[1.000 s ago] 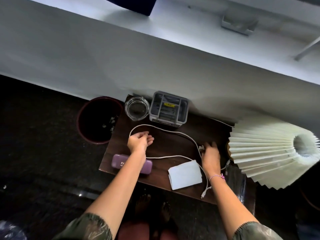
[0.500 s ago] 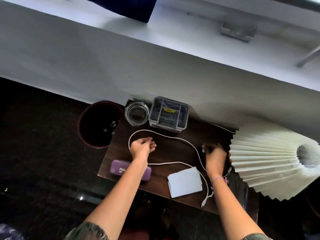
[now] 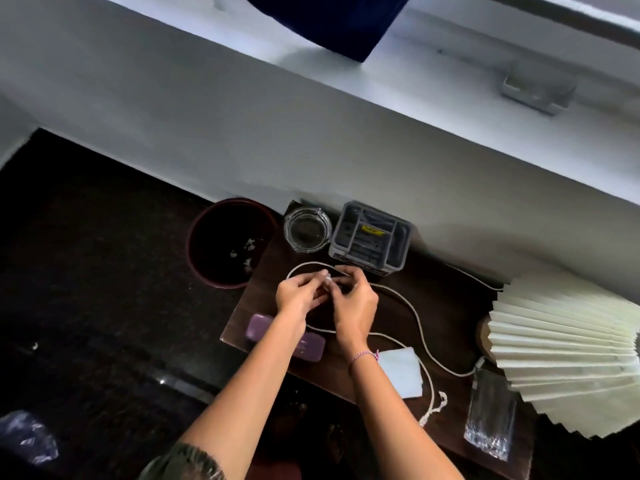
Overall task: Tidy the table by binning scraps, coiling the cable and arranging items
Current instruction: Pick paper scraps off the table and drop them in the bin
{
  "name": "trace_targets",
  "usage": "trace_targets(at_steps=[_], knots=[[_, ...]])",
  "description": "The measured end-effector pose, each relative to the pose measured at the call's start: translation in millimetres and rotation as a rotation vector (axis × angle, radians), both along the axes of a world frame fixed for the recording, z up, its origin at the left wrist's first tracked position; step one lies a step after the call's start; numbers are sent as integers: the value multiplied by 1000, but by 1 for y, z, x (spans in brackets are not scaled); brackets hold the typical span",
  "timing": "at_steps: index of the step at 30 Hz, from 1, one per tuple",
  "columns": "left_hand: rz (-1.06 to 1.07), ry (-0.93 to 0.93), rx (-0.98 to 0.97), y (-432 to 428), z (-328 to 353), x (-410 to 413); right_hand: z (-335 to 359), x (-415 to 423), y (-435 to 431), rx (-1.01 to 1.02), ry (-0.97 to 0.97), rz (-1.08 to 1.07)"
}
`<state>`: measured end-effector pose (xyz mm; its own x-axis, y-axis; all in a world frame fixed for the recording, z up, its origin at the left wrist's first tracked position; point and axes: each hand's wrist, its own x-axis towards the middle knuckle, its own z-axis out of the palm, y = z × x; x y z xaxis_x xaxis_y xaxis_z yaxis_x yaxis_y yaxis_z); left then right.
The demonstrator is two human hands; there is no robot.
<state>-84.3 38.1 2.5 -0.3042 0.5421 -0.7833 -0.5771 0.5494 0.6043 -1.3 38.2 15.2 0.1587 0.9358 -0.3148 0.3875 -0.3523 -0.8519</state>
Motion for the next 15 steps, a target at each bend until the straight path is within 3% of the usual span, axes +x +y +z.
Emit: trace_targets(at_steps=[6, 15], knots=[[104, 76, -17, -11, 0, -47, -5, -38, 1, -27, -1, 168], [403, 296, -89, 19, 5, -145, -20, -70, -1, -37, -27, 213]])
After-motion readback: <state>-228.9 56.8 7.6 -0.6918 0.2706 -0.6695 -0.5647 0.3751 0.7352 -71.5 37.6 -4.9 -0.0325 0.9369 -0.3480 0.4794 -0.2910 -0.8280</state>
